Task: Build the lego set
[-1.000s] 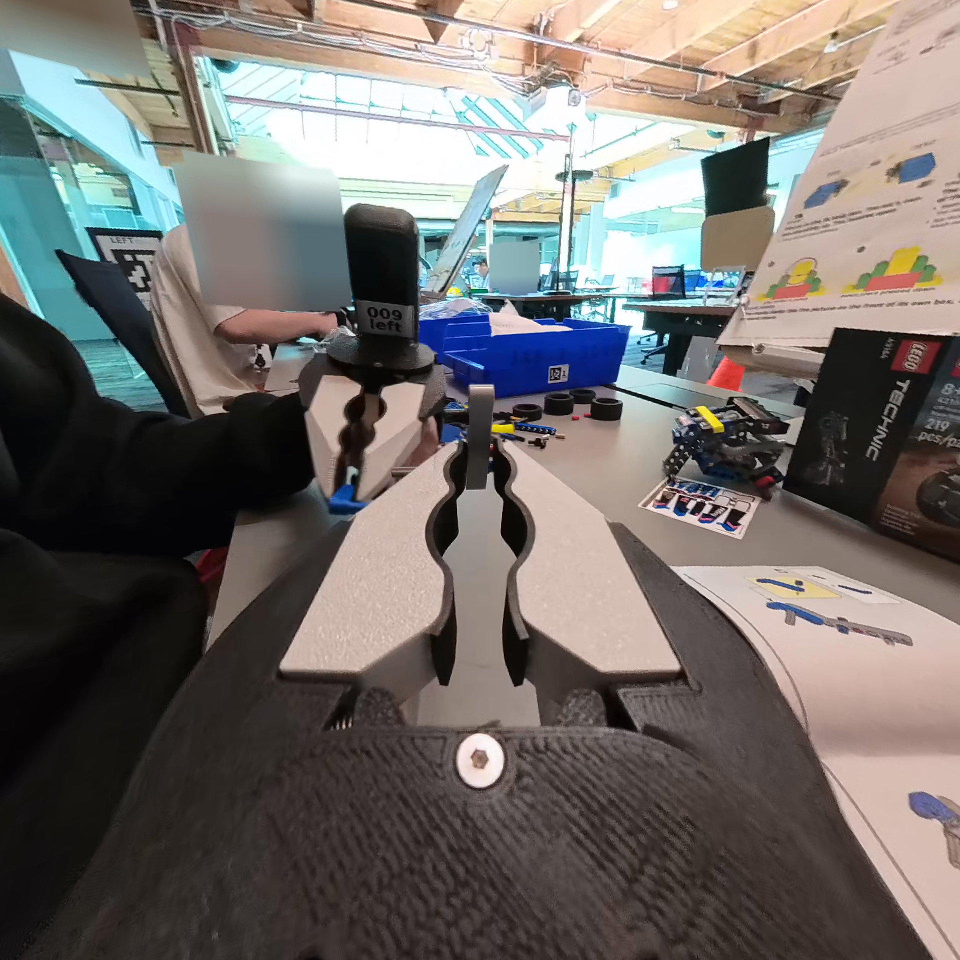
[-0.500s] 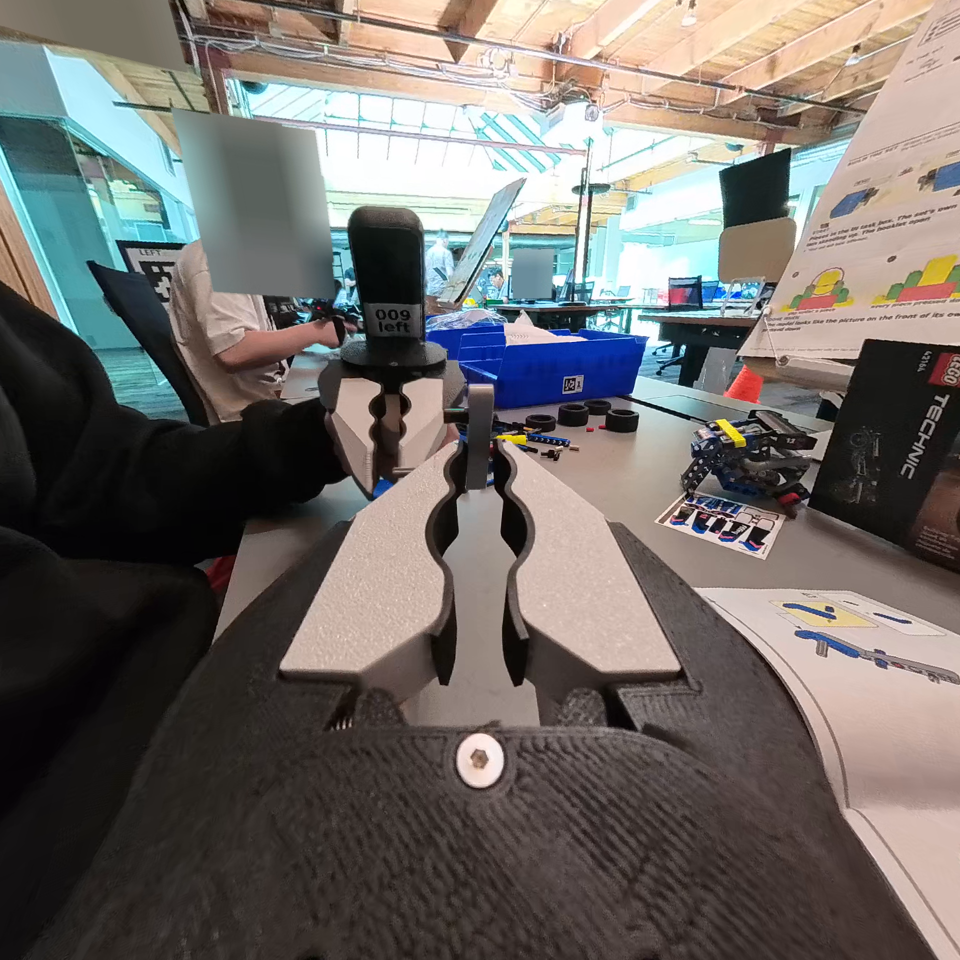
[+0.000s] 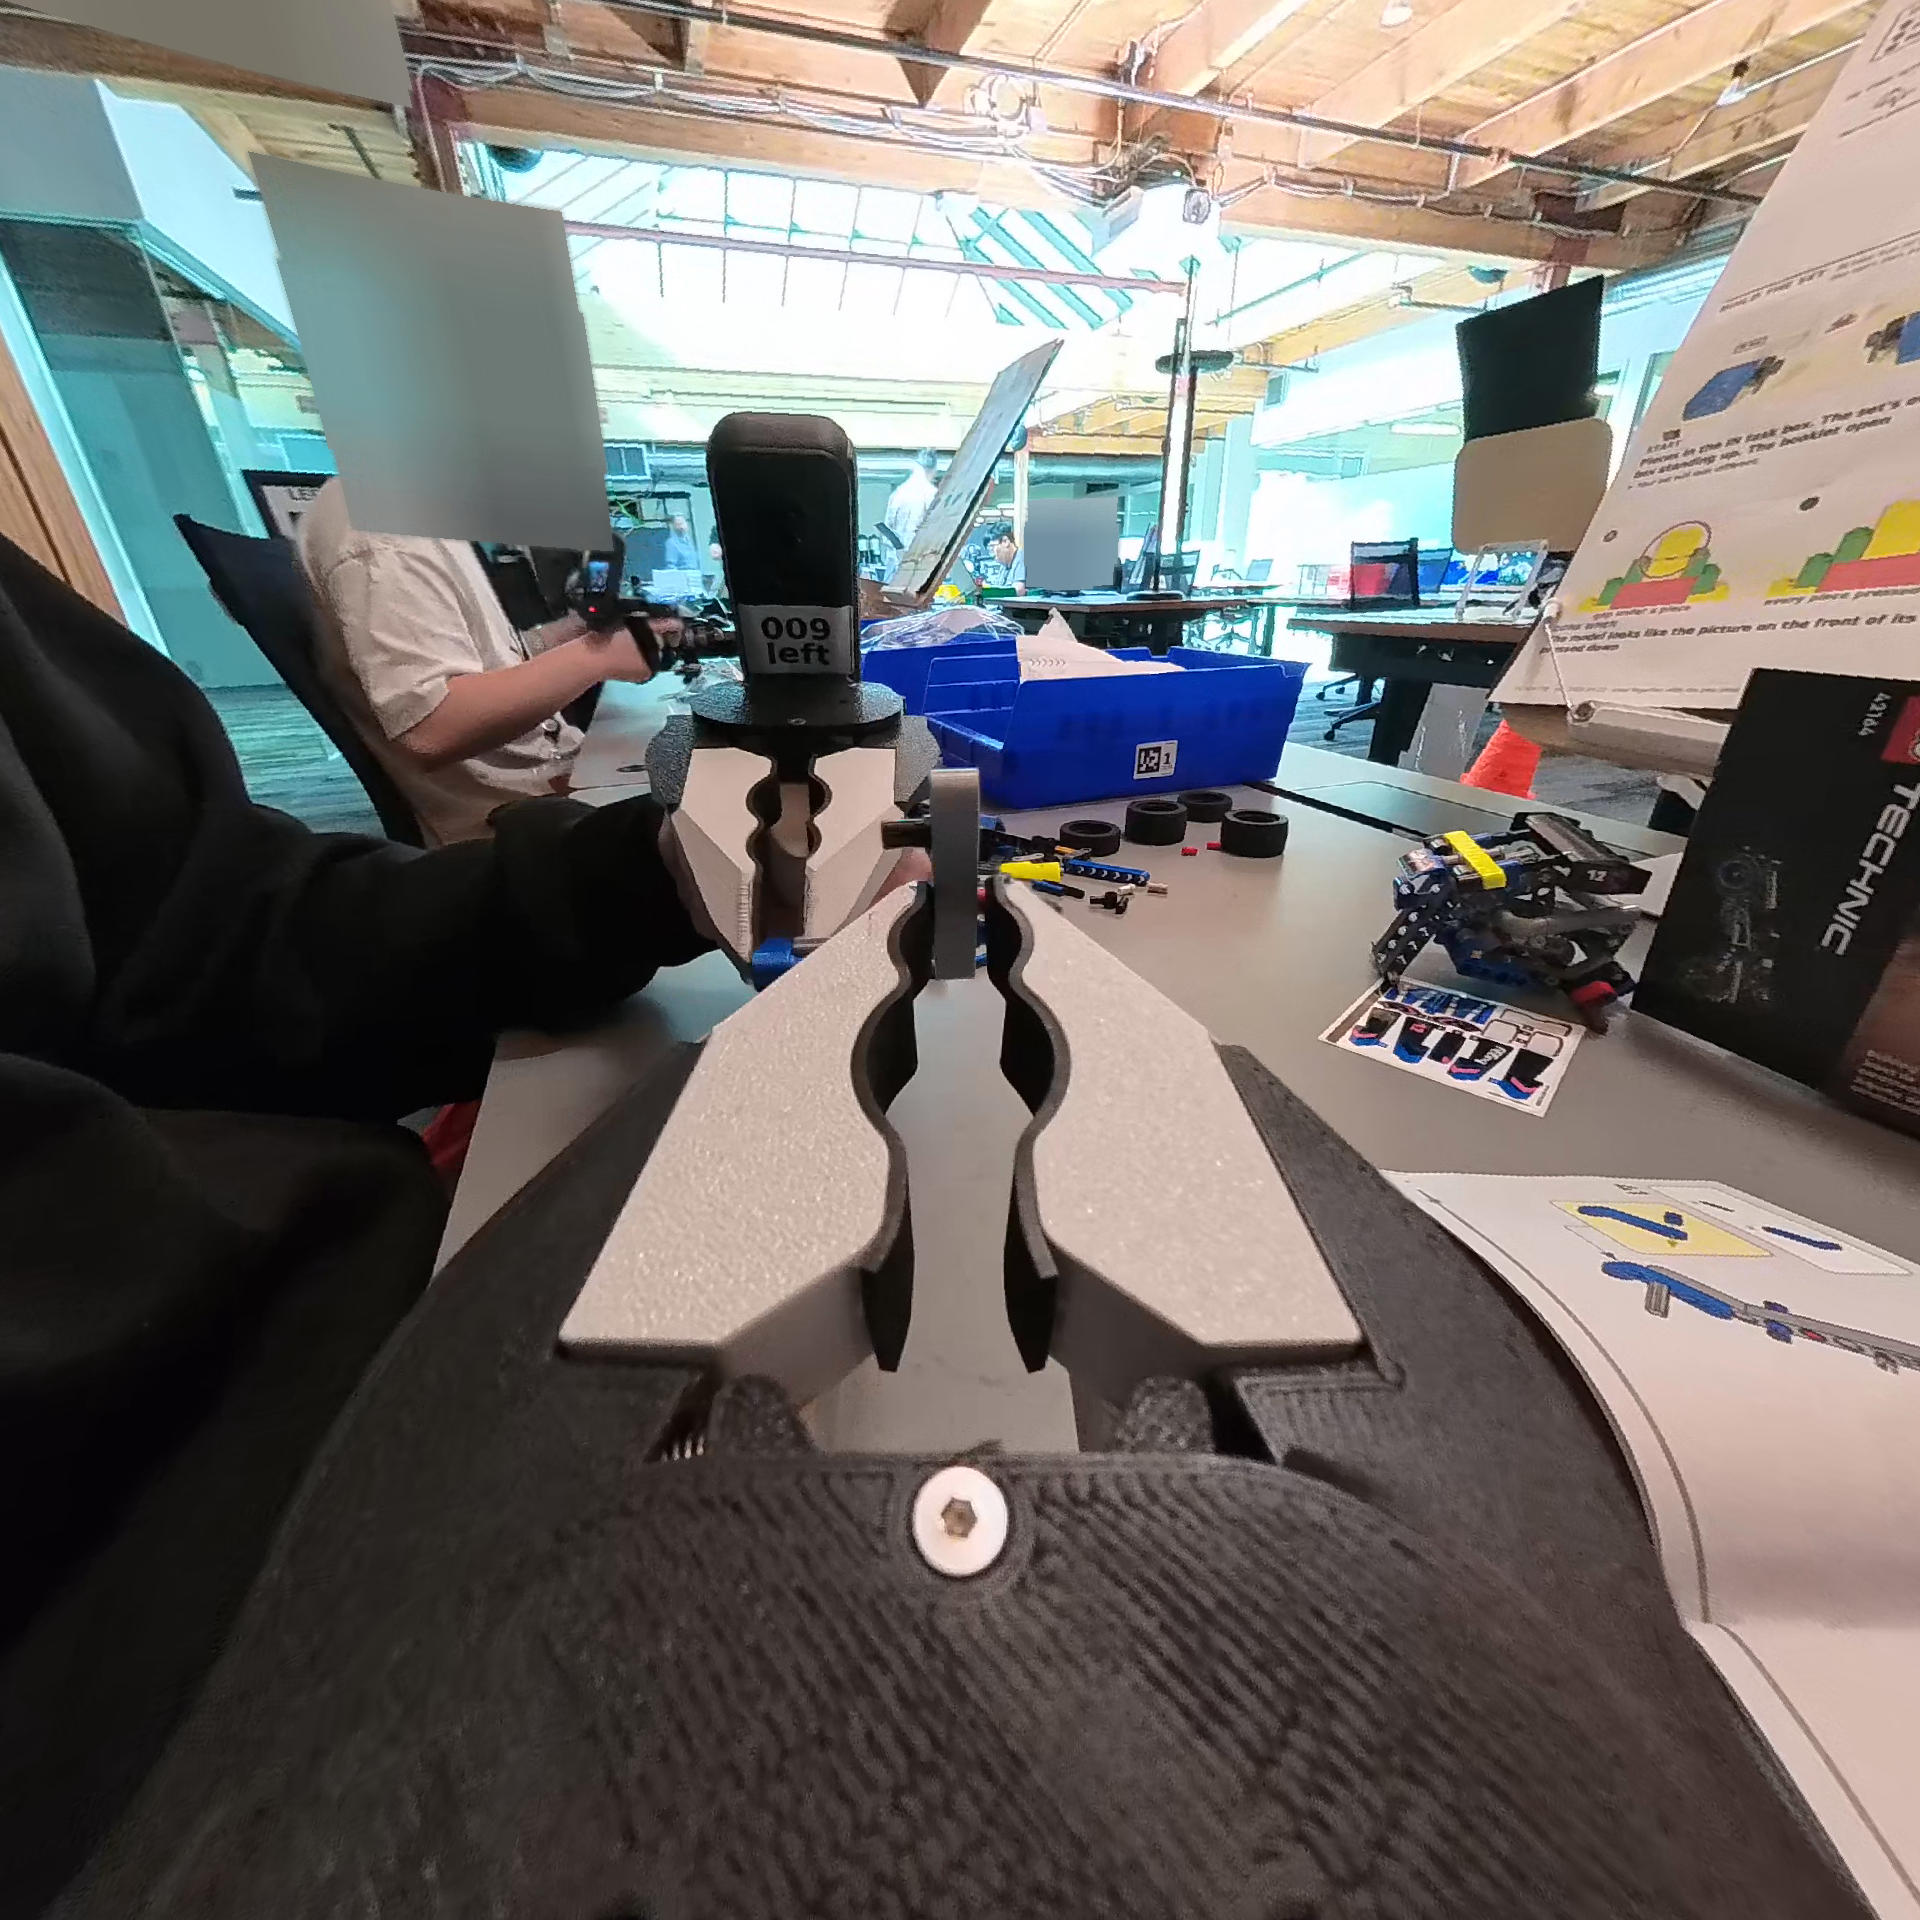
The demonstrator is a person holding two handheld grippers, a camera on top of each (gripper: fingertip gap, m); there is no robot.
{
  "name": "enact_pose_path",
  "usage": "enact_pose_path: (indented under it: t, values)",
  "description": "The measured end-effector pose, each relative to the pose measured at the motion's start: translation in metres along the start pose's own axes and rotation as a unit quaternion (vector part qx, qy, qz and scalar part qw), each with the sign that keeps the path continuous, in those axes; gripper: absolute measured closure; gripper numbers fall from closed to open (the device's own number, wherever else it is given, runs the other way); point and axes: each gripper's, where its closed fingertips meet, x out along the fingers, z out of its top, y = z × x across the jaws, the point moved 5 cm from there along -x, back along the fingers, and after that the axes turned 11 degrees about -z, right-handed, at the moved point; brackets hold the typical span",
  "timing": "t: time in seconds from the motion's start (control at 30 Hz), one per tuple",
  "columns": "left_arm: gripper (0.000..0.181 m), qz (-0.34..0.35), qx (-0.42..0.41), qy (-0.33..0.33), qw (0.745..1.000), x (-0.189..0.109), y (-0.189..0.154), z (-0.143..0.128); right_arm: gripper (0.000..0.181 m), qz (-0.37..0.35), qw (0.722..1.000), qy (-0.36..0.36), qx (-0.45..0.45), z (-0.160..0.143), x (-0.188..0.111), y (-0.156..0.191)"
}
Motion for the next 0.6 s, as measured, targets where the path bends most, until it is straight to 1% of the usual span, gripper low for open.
enact_pose_path:
  t: [0.13, 0.3, 0.5, 0.6]
  values:
    - [0.176, -0.006, -0.014, 0.004, 1.0, -0.0015, -0.0009, -0.0014, 0.173, -0.003, 1.0, 0.007, -0.011, -0.0015, 0.0017, 0.0018]
    - [0.176, 0.011, -0.01, -0.016, 1.0, -0.0066, 0.0007, 0.004, 0.173, -0.015, 1.0, 0.001, -0.007, -0.0003, 0.0009, -0.0009]
    - [0.171, 0.031, -0.009, -0.005, 0.999, -0.0073, 0.0038, 0.0019, 0.173, -0.018, 0.999, 0.025, -0.025, -0.0048, 0.0059, 0.0025]
    - [0.179, 0.044, -0.001, 0.003, 0.999, -0.0092, 0.0056, 0.0003, 0.173, -0.037, 0.998, 0.036, -0.028, -0.0062, 0.0058, -0.002]
